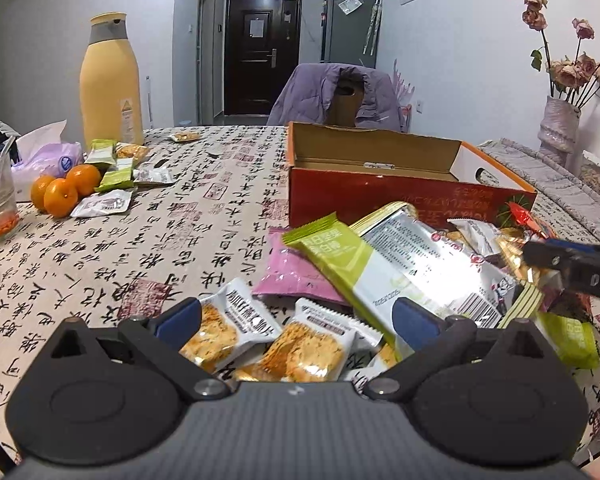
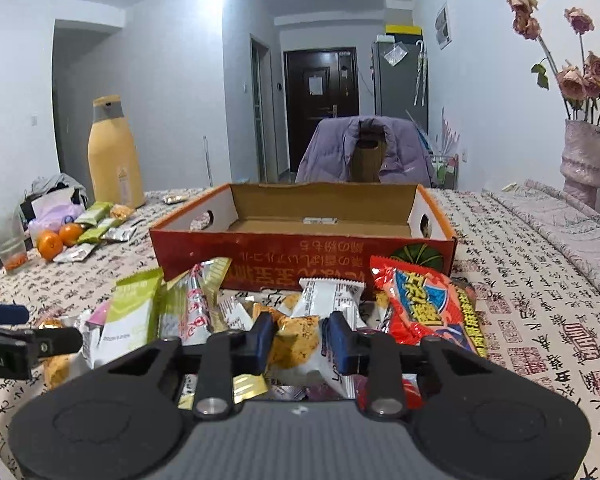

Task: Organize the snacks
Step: 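Lower the left gripper onto the green-white snack bar and close it, then carry the green-white bar into the box and open the left gripper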

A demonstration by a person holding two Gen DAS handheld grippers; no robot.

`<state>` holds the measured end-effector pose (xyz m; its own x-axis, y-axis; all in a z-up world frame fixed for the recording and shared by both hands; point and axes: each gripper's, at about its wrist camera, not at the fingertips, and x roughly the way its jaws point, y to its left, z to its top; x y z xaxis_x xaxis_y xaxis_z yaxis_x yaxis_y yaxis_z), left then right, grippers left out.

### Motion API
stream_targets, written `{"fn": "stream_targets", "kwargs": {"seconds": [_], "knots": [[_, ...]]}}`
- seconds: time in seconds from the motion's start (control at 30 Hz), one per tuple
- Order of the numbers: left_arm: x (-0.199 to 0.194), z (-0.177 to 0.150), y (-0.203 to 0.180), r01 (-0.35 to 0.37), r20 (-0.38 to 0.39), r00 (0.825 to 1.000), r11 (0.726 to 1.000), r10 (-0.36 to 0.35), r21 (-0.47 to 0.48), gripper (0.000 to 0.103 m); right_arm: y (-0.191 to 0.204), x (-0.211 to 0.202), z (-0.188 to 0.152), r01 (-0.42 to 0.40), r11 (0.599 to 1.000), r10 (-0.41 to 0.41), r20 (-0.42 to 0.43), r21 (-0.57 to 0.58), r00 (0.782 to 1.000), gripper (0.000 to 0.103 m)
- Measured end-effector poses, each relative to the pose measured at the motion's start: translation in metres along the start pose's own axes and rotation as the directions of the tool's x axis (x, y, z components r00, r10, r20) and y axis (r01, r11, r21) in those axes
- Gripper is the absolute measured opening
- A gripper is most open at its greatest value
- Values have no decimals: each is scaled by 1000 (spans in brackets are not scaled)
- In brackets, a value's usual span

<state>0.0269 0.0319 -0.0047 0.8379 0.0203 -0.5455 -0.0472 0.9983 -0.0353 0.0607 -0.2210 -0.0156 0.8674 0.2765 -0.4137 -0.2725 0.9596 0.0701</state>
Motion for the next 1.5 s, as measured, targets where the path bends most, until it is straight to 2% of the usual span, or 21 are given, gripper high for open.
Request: {"fn": "stream_targets", "kwargs": {"seconds": [0.33, 0.5, 0.73, 0.8, 0.93, 1.0, 1.07, 1.3, 1.5], "knots": [[3, -2, 4, 1, -26, 1000, 1000, -1, -6, 103, -4, -16, 5, 38, 999, -38, 71, -3, 997, 29], [13, 12, -13, 12, -24, 1000, 1000, -12, 4, 103, -4, -17, 5, 37, 999, -36, 76, -5, 996, 29], [40, 25, -39, -7, -80, 997, 1000, 6, -14, 102, -5, -12, 6, 24, 1000, -23, 79, -9, 997, 29], [48, 27, -44, -12, -93, 996, 1000, 9, -24, 99, -6, -10, 6, 20, 1000, -20, 79, -7, 997, 28], [61, 28, -49, -26, -129, 991, 998, 20, -49, 80, -8, -7, 5, 10, 1000, -10, 79, -2, 997, 28], [62, 29, -47, -25, -137, 990, 997, 15, -72, 74, -10, -7, 5, 5, 1000, -5, 79, 1, 997, 28], [60, 29, -47, -18, -135, 991, 996, 7, -82, 52, -11, -7, 5, 0, 1000, 0, 80, 2, 997, 28], [56, 29, -42, 2, -127, 992, 994, -16, -107, 40, -13, -8, 6, -14, 1000, 14, 85, 2, 996, 28], [43, 35, -40, 18, -89, 996, 994, -27, -105, 39, -12, -11, 11, -23, 1000, 23, 98, -4, 995, 28]]}}
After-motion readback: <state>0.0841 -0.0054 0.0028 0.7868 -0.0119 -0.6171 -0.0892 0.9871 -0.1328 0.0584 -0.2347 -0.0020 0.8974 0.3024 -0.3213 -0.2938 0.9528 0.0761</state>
